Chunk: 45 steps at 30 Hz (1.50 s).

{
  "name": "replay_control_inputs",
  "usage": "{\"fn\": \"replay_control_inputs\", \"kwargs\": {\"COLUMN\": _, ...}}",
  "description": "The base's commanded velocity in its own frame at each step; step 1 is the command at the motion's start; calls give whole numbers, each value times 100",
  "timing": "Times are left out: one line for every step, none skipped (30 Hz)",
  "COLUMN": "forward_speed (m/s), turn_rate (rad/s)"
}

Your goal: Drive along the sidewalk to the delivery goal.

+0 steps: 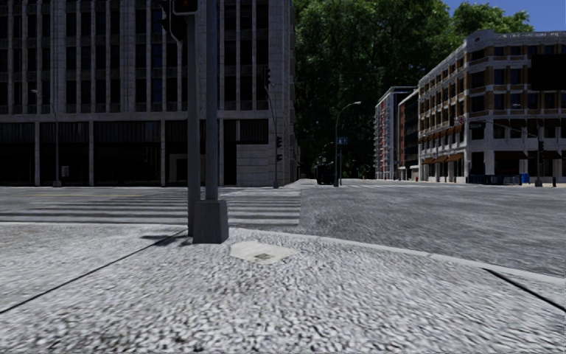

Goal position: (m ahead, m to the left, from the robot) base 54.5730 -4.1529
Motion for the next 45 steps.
{"fn": "replay_control_inputs", "kwargs": {"forward_speed": 200, "turn_rate": 0}}
{"fn": "replay_control_inputs", "kwargs": {"forward_speed": 200, "turn_rate": 0}}
{"fn": "replay_control_inputs", "kwargs": {"forward_speed": 200, "turn_rate": 0}}
{"fn": "replay_control_inputs", "kwargs": {"forward_speed": 200, "turn_rate": 0}}
{"fn": "replay_control_inputs", "kwargs": {"forward_speed": 200, "turn_rate": 0}}
{"fn": "replay_control_inputs", "kwargs": {"forward_speed": 200, "turn_rate": 0}}
{"fn": "replay_control_inputs", "kwargs": {"forward_speed": 200, "turn_rate": 0}}
{"fn": "replay_control_inputs", "kwargs": {"forward_speed": 200, "turn_rate": 0}}
{"fn": "replay_control_inputs", "kwargs": {"forward_speed": 200, "turn_rate": 0}}
{"fn": "replay_control_inputs", "kwargs": {"forward_speed": 200, "turn_rate": 0}}
{"fn": "replay_control_inputs", "kwargs": {"forward_speed": 200, "turn_rate": 0}}
{"fn": "replay_control_inputs", "kwargs": {"forward_speed": 200, "turn_rate": 0}}
{"fn": "replay_control_inputs", "kwargs": {"forward_speed": 200, "turn_rate": 0}}
{"fn": "replay_control_inputs", "kwargs": {"forward_speed": 200, "turn_rate": 0}}
{"fn": "replay_control_inputs", "kwargs": {"forward_speed": 200, "turn_rate": 0}}
{"fn": "replay_control_inputs", "kwargs": {"forward_speed": 200, "turn_rate": 0}}
{"fn": "replay_control_inputs", "kwargs": {"forward_speed": 200, "turn_rate": 0}}
{"fn": "replay_control_inputs", "kwargs": {"forward_speed": 200, "turn_rate": 0}}
{"fn": "replay_control_inputs", "kwargs": {"forward_speed": 200, "turn_rate": 0}}
{"fn": "replay_control_inputs", "kwargs": {"forward_speed": 200, "turn_rate": 0}}
{"fn": "replay_control_inputs", "kwargs": {"forward_speed": 200, "turn_rate": 0}}
{"fn": "replay_control_inputs", "kwargs": {"forward_speed": 200, "turn_rate": 0}}
{"fn": "replay_control_inputs", "kwargs": {"forward_speed": 200, "turn_rate": 0}}
{"fn": "replay_control_inputs", "kwargs": {"forward_speed": 200, "turn_rate": 0}}
{"fn": "replay_control_inputs", "kwargs": {"forward_speed": 200, "turn_rate": 0}}
{"fn": "replay_control_inputs", "kwargs": {"forward_speed": 200, "turn_rate": 3}}
{"fn": "replay_control_inputs", "kwargs": {"forward_speed": 200, "turn_rate": 9}}
{"fn": "replay_control_inputs", "kwargs": {"forward_speed": 200, "turn_rate": 15}}
{"fn": "replay_control_inputs", "kwargs": {"forward_speed": 200, "turn_rate": 19}}
{"fn": "replay_control_inputs", "kwargs": {"forward_speed": 200, "turn_rate": 19}}
{"fn": "replay_control_inputs", "kwargs": {"forward_speed": 200, "turn_rate": 21}}
{"fn": "replay_control_inputs", "kwargs": {"forward_speed": 200, "turn_rate": 21}}
{"fn": "replay_control_inputs", "kwargs": {"forward_speed": 200, "turn_rate": 22}}
{"fn": "replay_control_inputs", "kwargs": {"forward_speed": 200, "turn_rate": 22}}
{"fn": "replay_control_inputs", "kwargs": {"forward_speed": 200, "turn_rate": 22}}
{"fn": "replay_control_inputs", "kwargs": {"forward_speed": 200, "turn_rate": 22}}
{"fn": "replay_control_inputs", "kwargs": {"forward_speed": 200, "turn_rate": 22}}
{"fn": "replay_control_inputs", "kwargs": {"forward_speed": 200, "turn_rate": 22}}
{"fn": "replay_control_inputs", "kwargs": {"forward_speed": 200, "turn_rate": 22}}
{"fn": "replay_control_inputs", "kwargs": {"forward_speed": 200, "turn_rate": 22}}
{"fn": "replay_control_inputs", "kwargs": {"forward_speed": 200, "turn_rate": 22}}
{"fn": "replay_control_inputs", "kwargs": {"forward_speed": 200, "turn_rate": 26}}
{"fn": "replay_control_inputs", "kwargs": {"forward_speed": 200, "turn_rate": 28}}
{"fn": "replay_control_inputs", "kwargs": {"forward_speed": 200, "turn_rate": 28}}
{"fn": "replay_control_inputs", "kwargs": {"forward_speed": 200, "turn_rate": 29}}
